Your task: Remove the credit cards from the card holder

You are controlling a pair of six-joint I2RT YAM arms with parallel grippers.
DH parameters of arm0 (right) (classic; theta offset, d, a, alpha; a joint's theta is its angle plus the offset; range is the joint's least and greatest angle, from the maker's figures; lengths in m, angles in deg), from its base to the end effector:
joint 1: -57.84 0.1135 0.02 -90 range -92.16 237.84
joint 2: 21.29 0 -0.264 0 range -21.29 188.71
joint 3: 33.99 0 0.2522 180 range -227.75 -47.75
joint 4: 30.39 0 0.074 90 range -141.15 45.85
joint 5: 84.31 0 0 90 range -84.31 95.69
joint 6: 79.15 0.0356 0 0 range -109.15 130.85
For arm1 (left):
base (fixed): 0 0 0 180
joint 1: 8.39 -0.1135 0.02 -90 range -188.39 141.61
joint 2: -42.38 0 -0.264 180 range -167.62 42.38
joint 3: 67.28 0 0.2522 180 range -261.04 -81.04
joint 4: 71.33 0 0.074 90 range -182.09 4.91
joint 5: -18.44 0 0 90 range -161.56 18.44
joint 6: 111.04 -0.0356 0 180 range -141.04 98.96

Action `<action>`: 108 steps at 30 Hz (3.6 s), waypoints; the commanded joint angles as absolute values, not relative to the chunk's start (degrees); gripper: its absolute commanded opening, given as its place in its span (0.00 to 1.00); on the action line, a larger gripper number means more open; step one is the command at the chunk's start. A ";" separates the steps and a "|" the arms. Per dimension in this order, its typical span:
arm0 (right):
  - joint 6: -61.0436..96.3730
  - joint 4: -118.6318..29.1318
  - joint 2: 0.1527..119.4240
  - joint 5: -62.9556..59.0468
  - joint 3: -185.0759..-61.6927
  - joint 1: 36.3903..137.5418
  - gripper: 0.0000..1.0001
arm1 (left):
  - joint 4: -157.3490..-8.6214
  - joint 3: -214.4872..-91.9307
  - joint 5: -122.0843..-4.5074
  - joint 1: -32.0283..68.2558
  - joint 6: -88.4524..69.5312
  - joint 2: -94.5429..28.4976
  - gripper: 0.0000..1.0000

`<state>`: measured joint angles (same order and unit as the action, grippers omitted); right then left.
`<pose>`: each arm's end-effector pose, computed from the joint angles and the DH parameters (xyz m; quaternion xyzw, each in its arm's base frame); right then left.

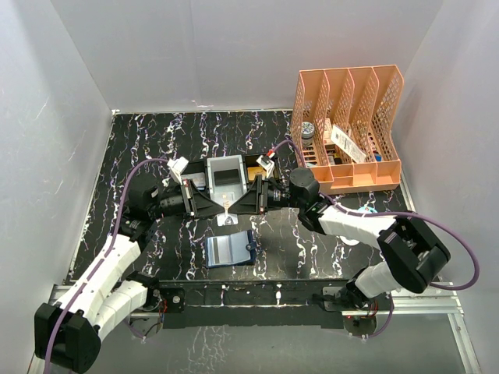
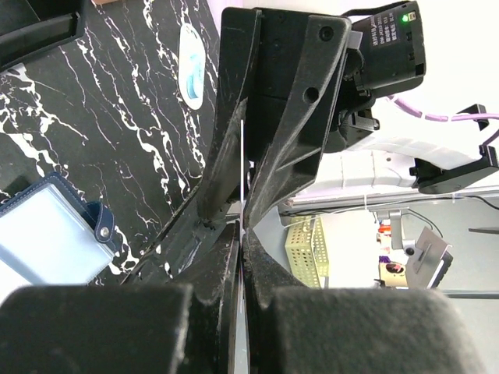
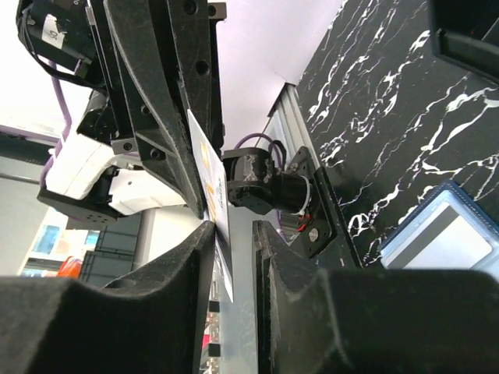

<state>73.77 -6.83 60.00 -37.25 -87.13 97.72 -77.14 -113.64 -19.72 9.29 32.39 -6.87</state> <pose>0.2163 0.2123 0.2475 -0.1067 0.7197 0.6611 0.1836 0.1768 -0.0857 0.2863 0.0616 0.7368 -0.6105 0.2838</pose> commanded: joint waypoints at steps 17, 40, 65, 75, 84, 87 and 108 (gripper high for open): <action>59.34 -26.45 56.41 -30.24 -96.90 96.80 0.00 | -110.36 -124.47 -45.27 8.85 19.95 -4.91 0.95; 17.48 -50.14 73.97 7.18 -126.01 108.45 0.00 | -120.51 -128.37 -72.07 -18.36 5.71 -10.50 0.99; -13.66 -54.25 106.75 21.02 -157.47 115.31 0.00 | -118.04 -125.89 -76.42 -18.33 7.61 -6.32 0.99; -28.17 -50.30 113.16 27.87 -159.02 116.00 0.00 | -118.13 -125.87 -76.81 -18.33 7.70 -6.13 0.99; -31.86 -47.18 115.95 29.22 -158.10 116.46 0.03 | -118.24 -125.88 -77.87 -18.39 7.88 -6.44 0.99; -32.00 -46.57 116.44 29.90 -157.36 116.50 0.05 | -118.31 -125.95 -77.73 -18.36 7.88 -6.56 0.99; -24.07 -51.20 114.51 25.99 -159.62 116.91 0.36 | -118.73 -126.19 -77.62 -18.42 7.68 -8.01 0.99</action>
